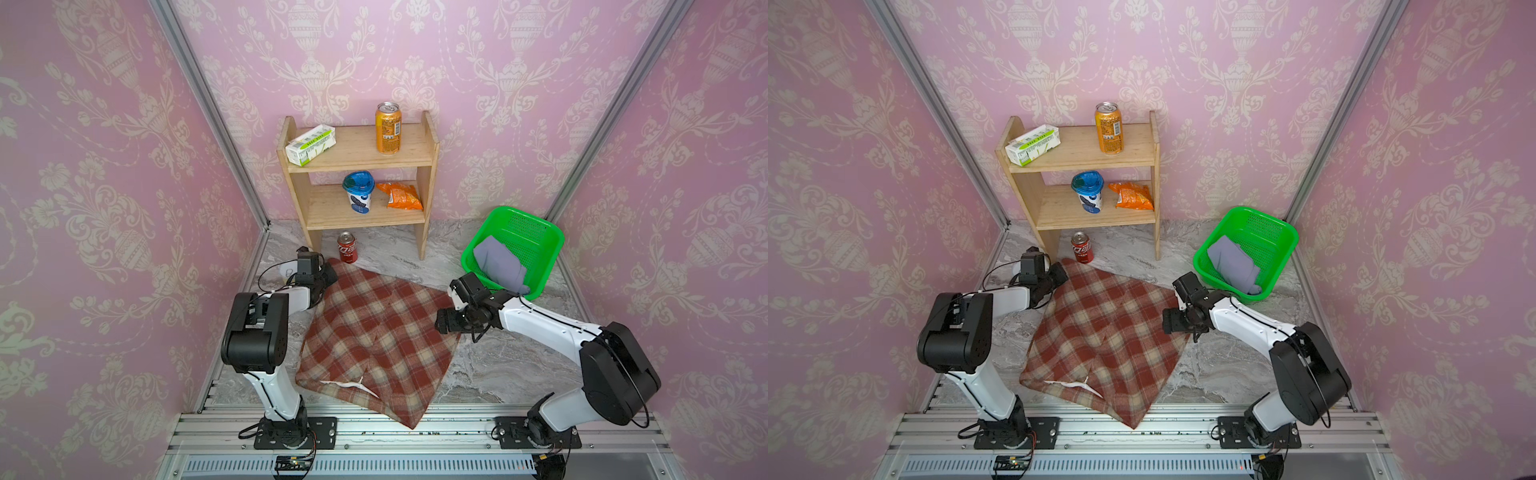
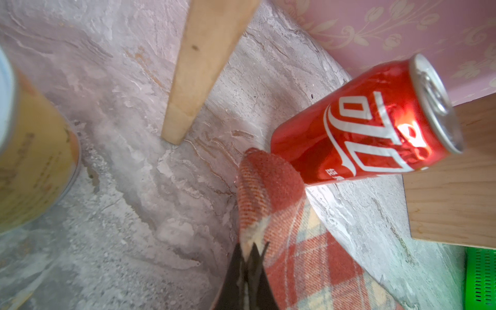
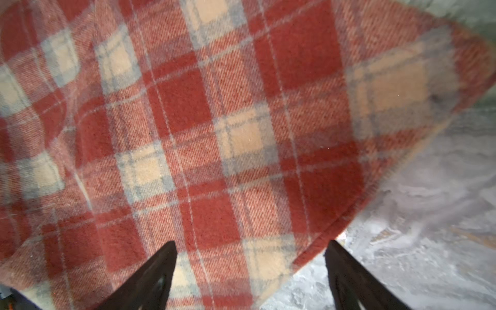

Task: Roll up the skirts
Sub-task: Flatten out the skirt at the center of the board.

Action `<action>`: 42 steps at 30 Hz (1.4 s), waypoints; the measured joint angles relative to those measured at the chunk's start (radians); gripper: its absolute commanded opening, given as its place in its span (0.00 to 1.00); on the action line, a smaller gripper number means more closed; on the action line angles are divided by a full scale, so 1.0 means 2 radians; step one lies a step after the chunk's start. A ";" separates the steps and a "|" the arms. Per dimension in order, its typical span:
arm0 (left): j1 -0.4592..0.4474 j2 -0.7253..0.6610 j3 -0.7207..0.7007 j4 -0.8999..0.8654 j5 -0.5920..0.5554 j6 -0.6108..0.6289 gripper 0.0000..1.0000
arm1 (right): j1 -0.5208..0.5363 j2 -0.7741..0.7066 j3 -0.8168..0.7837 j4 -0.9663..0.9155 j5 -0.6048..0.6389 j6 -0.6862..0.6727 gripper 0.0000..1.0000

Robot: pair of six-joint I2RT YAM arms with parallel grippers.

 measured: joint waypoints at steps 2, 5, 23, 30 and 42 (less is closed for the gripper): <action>0.000 0.000 0.000 0.001 0.000 0.000 0.00 | -0.013 -0.002 -0.001 0.009 -0.016 0.006 0.74; 0.000 0.003 -0.002 0.008 0.000 -0.002 0.00 | -0.038 0.000 -0.010 0.029 -0.042 0.018 0.67; 0.000 0.005 -0.019 0.039 0.001 -0.013 0.00 | -0.097 0.019 -0.036 0.051 -0.075 0.027 0.60; 0.000 0.005 -0.020 0.040 0.001 -0.013 0.00 | -0.106 0.039 -0.038 0.060 -0.079 0.029 0.45; 0.000 0.005 -0.021 0.039 0.001 -0.013 0.00 | -0.117 0.121 0.037 0.047 -0.087 0.017 0.00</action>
